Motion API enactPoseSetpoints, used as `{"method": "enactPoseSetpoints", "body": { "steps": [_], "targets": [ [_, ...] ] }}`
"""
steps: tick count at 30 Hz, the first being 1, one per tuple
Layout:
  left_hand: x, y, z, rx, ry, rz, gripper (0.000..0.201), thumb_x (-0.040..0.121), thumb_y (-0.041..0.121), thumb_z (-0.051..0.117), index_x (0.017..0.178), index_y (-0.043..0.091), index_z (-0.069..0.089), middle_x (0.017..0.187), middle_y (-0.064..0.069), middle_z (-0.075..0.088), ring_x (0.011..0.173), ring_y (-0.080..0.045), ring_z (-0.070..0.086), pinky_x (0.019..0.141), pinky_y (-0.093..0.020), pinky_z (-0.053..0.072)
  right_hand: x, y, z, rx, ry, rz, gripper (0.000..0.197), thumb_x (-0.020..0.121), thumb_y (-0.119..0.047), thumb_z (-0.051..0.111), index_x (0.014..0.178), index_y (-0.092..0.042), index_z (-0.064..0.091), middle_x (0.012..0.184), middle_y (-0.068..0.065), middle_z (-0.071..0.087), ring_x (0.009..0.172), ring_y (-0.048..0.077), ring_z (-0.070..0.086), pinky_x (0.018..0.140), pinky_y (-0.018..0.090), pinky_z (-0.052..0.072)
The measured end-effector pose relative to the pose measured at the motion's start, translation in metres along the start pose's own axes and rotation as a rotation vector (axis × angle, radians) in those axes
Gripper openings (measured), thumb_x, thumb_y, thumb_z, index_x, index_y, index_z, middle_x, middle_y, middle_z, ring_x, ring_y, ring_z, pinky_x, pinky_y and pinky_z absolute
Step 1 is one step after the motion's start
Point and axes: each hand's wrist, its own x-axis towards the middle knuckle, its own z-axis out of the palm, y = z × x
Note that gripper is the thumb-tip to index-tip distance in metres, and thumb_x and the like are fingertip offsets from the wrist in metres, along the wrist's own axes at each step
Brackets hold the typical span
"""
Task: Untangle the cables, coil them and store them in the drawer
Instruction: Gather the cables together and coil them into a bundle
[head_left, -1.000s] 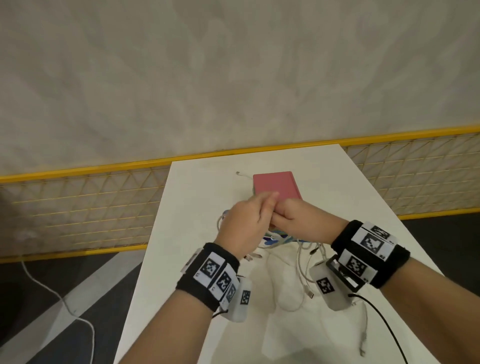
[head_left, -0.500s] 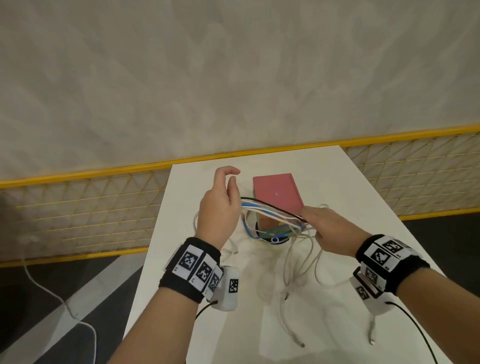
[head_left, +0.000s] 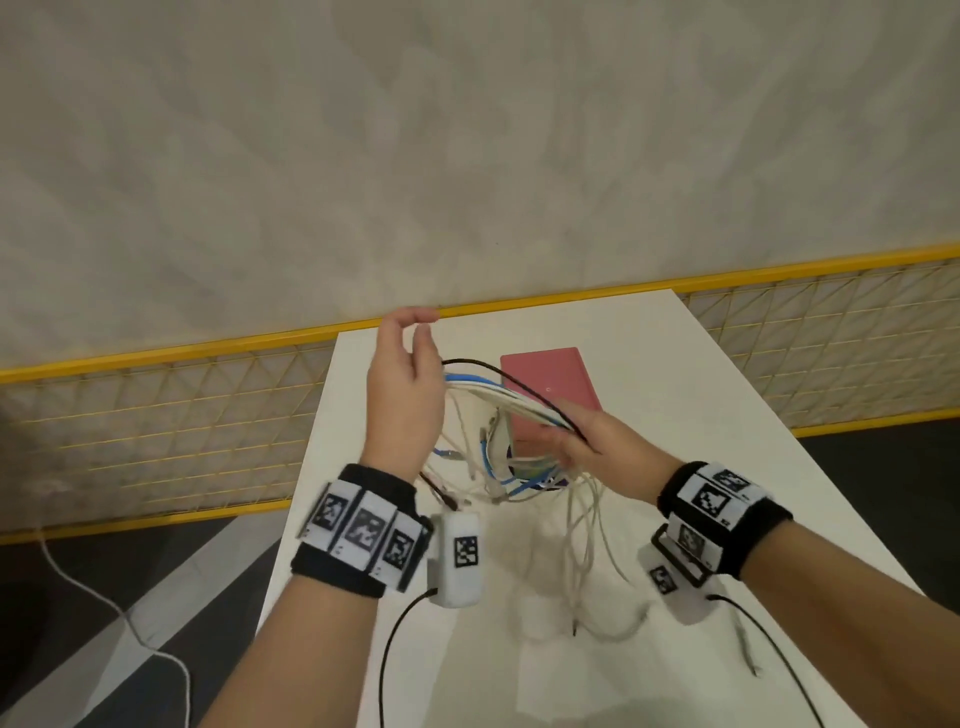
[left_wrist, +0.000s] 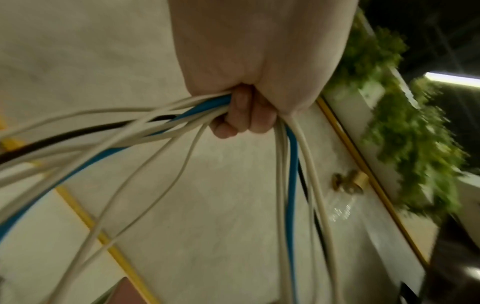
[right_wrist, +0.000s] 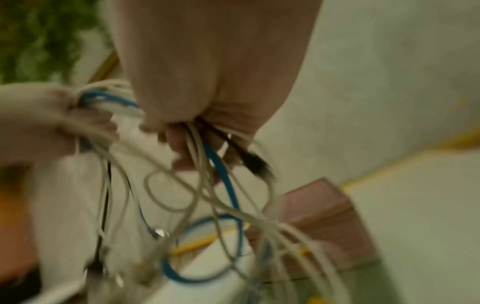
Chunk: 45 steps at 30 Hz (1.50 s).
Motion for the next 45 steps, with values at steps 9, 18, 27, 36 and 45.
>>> {"method": "enactPoseSetpoints", "body": {
  "steps": [9,18,27,36,45],
  "targets": [
    [-0.014,-0.030,-0.001,0.385,-0.105,0.081,0.033,0.104,0.030,0.036,0.127,0.016,0.055,0.118,-0.003,0.062,0.110,-0.015,0.057,0.093,-0.028,0.042,0.013,-0.034,-0.010,-0.252,-0.073,-0.054,0.017,0.099,-0.021,0.042,0.083,-0.025,0.048,0.070,0.003,0.056,0.062,0.016,0.053,0.059,0.032,0.040],
    [-0.025,-0.004,0.023,0.659,-0.470,0.223,0.050,0.098,0.057,0.026,0.096,0.021,0.060,0.069,-0.006,0.067,0.069,-0.029,0.062,0.062,-0.038,0.049,0.019,-0.045,-0.007,-0.126,-0.084,-0.086,0.017,0.090,-0.020,0.054,0.076,-0.028,0.059,0.068,0.000,0.064,0.061,0.017,0.058,0.058,0.036,0.046],
    [-0.003,0.011,0.009,0.678,-0.286,0.175,0.064,0.099,0.049,0.040,0.044,0.020,0.027,0.040,0.002,0.030,0.050,-0.028,0.039,0.053,-0.033,0.029,0.000,0.003,-0.032,-0.385,-0.084,-0.012,0.029,0.080,-0.048,0.060,0.090,-0.020,0.062,0.059,-0.008,0.056,0.058,0.008,0.055,0.069,0.025,0.037],
    [0.007,0.008,-0.001,0.591,-0.252,0.141,0.062,0.099,0.046,0.044,0.046,0.019,0.025,0.040,0.001,0.027,0.046,-0.027,0.033,0.051,-0.036,0.032,-0.014,0.010,-0.040,-0.276,0.087,0.079,0.101,0.064,-0.082,0.055,0.148,-0.037,0.019,0.143,-0.017,0.045,0.129,0.002,0.043,0.107,0.032,0.025],
    [0.001,0.007,0.005,0.377,-0.226,0.066,0.063,0.099,0.047,0.042,0.052,0.006,0.047,0.051,-0.012,0.053,0.056,-0.033,0.050,0.061,-0.047,0.046,0.014,-0.044,-0.002,0.149,-0.080,-0.010,0.014,0.100,-0.027,0.042,0.095,-0.018,0.052,0.085,0.001,0.065,0.084,0.012,0.072,0.080,0.049,0.056]
  ]
}}
